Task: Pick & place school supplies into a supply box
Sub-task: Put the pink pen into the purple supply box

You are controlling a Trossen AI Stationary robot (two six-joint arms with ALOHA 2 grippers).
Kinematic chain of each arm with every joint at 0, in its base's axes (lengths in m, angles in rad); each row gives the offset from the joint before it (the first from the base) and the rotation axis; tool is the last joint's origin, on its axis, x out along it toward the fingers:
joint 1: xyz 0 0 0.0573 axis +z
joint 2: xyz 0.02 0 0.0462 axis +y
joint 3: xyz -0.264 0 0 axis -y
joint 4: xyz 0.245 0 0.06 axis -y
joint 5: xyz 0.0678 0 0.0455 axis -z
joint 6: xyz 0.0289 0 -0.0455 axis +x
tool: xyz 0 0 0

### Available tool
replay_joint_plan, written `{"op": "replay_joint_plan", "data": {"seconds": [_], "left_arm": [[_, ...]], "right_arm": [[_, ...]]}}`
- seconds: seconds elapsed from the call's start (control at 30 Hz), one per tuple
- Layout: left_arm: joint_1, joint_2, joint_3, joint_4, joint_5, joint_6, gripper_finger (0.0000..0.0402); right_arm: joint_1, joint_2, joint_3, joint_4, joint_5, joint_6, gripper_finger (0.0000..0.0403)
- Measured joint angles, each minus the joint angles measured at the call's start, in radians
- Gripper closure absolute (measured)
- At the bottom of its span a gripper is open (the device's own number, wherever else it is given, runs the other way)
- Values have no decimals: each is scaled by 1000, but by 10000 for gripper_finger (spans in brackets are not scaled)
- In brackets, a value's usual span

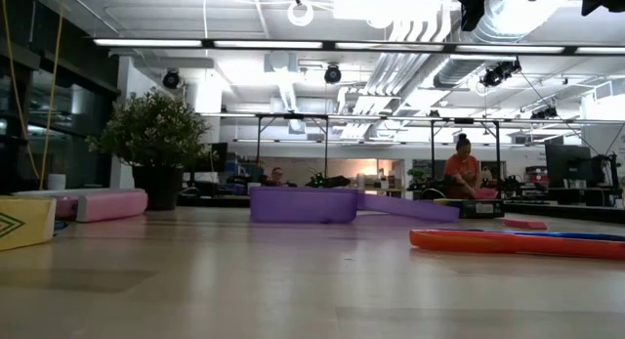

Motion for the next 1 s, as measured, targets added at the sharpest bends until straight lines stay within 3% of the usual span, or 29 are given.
{"op": "replay_joint_plan", "data": {"seconds": [0.23, 0.67, 1.0], "left_arm": [[72, 112, 9, 15, -60, -140, 382], [251, 482, 56, -2, -15, -628, 383], [294, 713, 56, -101, -9, -858, 382]], "right_arm": [[0, 0, 0, -2, 19, 0, 272], [0, 0, 0, -8, 19, 11, 272], [0, 0, 0, -10, 19, 17, 272]]}}
